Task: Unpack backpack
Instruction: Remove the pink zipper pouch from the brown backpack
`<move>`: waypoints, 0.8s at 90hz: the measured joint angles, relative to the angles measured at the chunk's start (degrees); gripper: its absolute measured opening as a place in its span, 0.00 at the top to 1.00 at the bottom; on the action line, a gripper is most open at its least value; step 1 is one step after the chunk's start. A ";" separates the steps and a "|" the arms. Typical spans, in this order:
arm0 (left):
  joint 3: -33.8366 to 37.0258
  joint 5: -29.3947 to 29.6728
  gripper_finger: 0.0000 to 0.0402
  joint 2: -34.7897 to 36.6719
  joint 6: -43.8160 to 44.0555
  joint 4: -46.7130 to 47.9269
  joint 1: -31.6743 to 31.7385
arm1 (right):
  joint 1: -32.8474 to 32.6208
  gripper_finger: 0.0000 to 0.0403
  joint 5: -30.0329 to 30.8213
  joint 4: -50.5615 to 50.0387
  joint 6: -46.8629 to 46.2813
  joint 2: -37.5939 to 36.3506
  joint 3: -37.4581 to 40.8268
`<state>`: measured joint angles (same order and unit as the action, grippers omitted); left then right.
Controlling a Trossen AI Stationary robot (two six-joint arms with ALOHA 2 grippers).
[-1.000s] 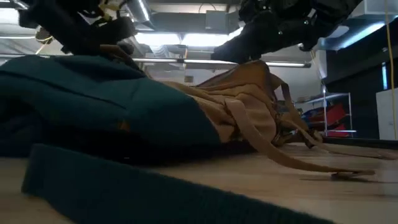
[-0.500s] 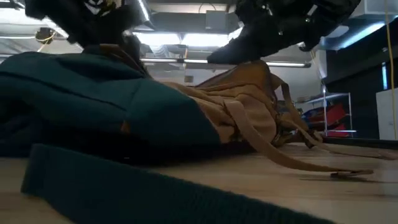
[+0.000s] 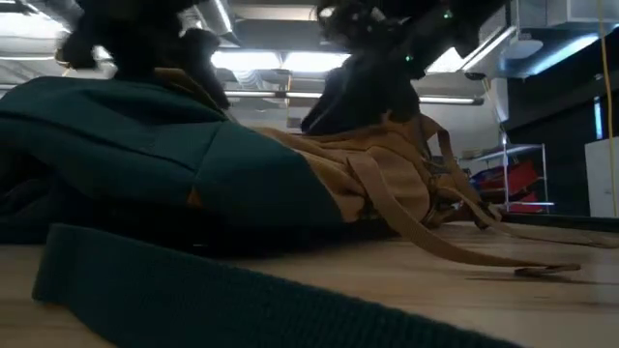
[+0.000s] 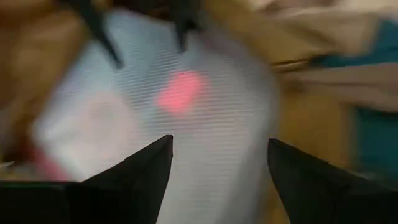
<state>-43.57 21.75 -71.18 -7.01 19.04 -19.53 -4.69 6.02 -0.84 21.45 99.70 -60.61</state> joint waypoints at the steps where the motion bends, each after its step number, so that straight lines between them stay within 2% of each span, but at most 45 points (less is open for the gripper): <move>1: 0.00 -0.64 0.39 0.00 0.51 0.05 -0.25 | -0.18 0.39 -0.01 -0.48 0.00 0.27 -0.31; 11: 0.00 -3.98 0.39 0.00 4.56 0.79 -2.67 | -2.05 0.39 1.34 -3.73 -0.02 1.96 -2.72; 42: 1.60 -4.38 0.39 -0.04 10.84 0.70 -5.70 | -5.47 0.39 10.29 -9.22 -2.10 5.36 -4.71; 72: 4.82 -4.51 0.39 -0.04 13.06 -1.60 -5.64 | -5.57 0.39 13.45 -9.59 -3.32 7.71 -4.91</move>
<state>-38.75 17.23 -71.22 6.05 17.44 -25.17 -10.26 19.48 -10.43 18.14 107.42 -65.52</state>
